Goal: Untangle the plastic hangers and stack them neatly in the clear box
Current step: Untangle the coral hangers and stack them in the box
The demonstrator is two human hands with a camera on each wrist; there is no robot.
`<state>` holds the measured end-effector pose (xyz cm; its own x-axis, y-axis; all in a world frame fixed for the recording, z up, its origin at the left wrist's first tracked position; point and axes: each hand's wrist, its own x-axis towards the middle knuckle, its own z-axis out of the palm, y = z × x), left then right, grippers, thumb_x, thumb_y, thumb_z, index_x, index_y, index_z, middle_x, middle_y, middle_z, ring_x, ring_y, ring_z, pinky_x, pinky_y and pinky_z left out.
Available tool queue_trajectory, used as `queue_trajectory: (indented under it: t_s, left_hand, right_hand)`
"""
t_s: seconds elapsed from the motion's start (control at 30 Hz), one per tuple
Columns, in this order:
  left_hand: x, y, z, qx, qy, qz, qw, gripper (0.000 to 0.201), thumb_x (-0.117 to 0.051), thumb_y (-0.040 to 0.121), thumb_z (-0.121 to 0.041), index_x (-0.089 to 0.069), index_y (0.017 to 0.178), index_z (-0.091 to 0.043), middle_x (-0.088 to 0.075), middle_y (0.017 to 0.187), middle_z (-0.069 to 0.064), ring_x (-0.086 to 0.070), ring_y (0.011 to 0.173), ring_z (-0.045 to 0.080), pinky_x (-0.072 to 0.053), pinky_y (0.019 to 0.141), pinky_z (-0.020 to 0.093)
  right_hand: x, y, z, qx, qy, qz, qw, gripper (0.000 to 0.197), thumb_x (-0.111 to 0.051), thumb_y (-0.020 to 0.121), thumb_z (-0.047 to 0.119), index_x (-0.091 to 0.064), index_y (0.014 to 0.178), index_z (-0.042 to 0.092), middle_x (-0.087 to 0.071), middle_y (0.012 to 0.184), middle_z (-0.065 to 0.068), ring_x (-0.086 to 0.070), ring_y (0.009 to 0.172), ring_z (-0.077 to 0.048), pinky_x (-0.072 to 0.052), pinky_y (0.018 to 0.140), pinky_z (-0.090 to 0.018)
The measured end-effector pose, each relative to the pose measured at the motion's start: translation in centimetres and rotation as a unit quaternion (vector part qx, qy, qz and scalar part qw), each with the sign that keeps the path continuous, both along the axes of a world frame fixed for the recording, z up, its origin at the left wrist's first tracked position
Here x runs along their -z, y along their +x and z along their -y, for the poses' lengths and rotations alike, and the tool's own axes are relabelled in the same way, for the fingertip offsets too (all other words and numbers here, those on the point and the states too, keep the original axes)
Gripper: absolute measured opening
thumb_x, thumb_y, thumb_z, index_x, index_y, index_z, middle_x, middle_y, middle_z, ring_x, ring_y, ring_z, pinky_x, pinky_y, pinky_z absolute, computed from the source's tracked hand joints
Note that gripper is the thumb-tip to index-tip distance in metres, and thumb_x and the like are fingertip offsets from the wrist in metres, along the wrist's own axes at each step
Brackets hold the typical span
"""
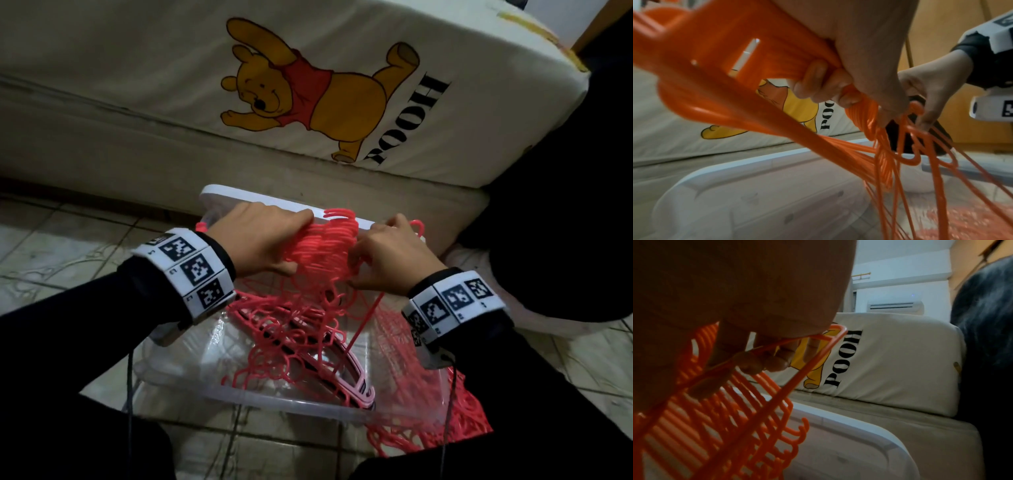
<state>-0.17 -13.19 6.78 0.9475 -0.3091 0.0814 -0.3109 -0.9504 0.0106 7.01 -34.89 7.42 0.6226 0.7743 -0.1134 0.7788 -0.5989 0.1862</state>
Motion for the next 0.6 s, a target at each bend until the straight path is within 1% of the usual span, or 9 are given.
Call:
queue_trajectory:
  t_s: [0.07,0.13,0.23,0.33,0.4,0.47,0.5,0.57,0.6]
  left_hand:
    - [0.1,0.0,0.1,0.010,0.007,0.002,1.000,0.062,-0.070,0.069,-0.054,-0.043,0.115,-0.021,-0.062,0.099,-0.005,-0.061,0.089,0.026,-0.036,0.061,0.033]
    - [0.2,0.0,0.0,0.013,0.018,0.013,1.000,0.061,-0.070,0.071,-0.052,-0.043,0.117,-0.022,-0.062,0.099,-0.006,-0.061,0.088,0.026,-0.031,0.060,0.031]
    - [0.3,0.0,-0.3,0.012,0.052,0.032,0.998,0.058,-0.068,0.074,-0.051,-0.043,0.118,-0.024,-0.063,0.100,-0.007,-0.062,0.090,0.024,-0.033,0.060,0.031]
    - [0.5,-0.1,-0.6,0.007,0.084,0.042,0.996,0.052,-0.065,0.078,-0.053,-0.043,0.117,-0.027,-0.063,0.100,-0.008,-0.063,0.089,0.022,-0.034,0.060,0.030]
    - [0.5,0.1,-0.8,-0.004,0.083,0.027,0.996,0.051,-0.064,0.079,-0.052,-0.043,0.117,-0.025,-0.063,0.101,-0.005,-0.062,0.091,0.024,-0.036,0.062,0.032]
    - [0.3,0.4,-1.2,-0.036,0.047,0.002,0.998,0.051,-0.064,0.078,-0.051,-0.045,0.116,-0.022,-0.064,0.103,0.000,-0.061,0.094,0.028,-0.038,0.065,0.032]
    - [0.2,0.5,-1.5,-0.054,0.018,-0.006,0.998,0.050,-0.065,0.076,-0.050,-0.048,0.113,-0.021,-0.065,0.104,0.003,-0.060,0.095,0.030,-0.041,0.068,0.033]
    - [0.0,0.6,-1.9,-0.080,-0.043,-0.020,0.996,0.045,-0.068,0.073,-0.045,-0.053,0.106,-0.018,-0.066,0.103,0.005,-0.060,0.096,0.029,-0.046,0.075,0.038]
    - [0.0,0.7,-2.0,-0.086,-0.068,-0.027,0.994,0.043,-0.069,0.073,-0.043,-0.055,0.103,-0.016,-0.066,0.101,0.005,-0.061,0.095,0.029,-0.047,0.076,0.039]
  right_hand:
    - [0.4,-0.3,-0.5,-0.012,-0.006,0.036,0.999,0.043,-0.043,0.076,0.064,-0.065,0.080,0.027,-0.063,0.082,0.008,-0.056,0.086,-0.016,-0.030,0.086,-0.036]
    - [0.9,-0.7,-0.8,-0.037,-0.003,0.069,0.997,0.031,-0.048,0.082,0.052,-0.063,0.083,0.026,-0.064,0.082,0.008,-0.056,0.087,-0.018,-0.027,0.083,-0.036]
    - [1.6,-1.2,-1.4,-0.055,-0.002,0.077,0.995,0.013,-0.053,0.082,0.034,-0.062,0.081,0.025,-0.064,0.082,0.006,-0.056,0.083,-0.020,-0.023,0.078,-0.034]
    - [2.7,-1.5,-1.6,-0.053,-0.044,0.073,0.995,0.017,-0.049,0.085,0.034,-0.064,0.088,0.026,-0.065,0.087,0.008,-0.056,0.085,-0.016,-0.026,0.082,-0.033]
    - [3.0,-1.4,-1.5,-0.054,-0.061,0.057,0.995,0.018,-0.052,0.085,0.037,-0.065,0.085,0.025,-0.065,0.085,0.007,-0.058,0.083,-0.016,-0.026,0.083,-0.034]
    - [2.7,-1.2,-1.2,-0.046,-0.070,0.052,0.995,0.018,-0.055,0.083,0.038,-0.064,0.080,0.023,-0.066,0.081,0.006,-0.059,0.079,-0.018,-0.023,0.080,-0.033]
    - [2.4,-1.0,-1.0,-0.033,-0.074,0.058,0.995,0.017,-0.055,0.083,0.036,-0.062,0.077,0.022,-0.066,0.080,0.005,-0.060,0.077,-0.019,-0.022,0.079,-0.033]
    - [1.7,-0.3,-0.4,0.012,-0.080,0.070,0.994,0.012,-0.055,0.082,0.028,-0.058,0.072,0.022,-0.069,0.081,0.002,-0.062,0.077,-0.019,-0.024,0.082,-0.033]
    - [1.5,-0.1,0.0,0.041,-0.085,0.072,0.993,0.010,-0.056,0.082,0.026,-0.060,0.074,0.023,-0.070,0.083,0.000,-0.064,0.081,-0.020,-0.026,0.086,-0.034]
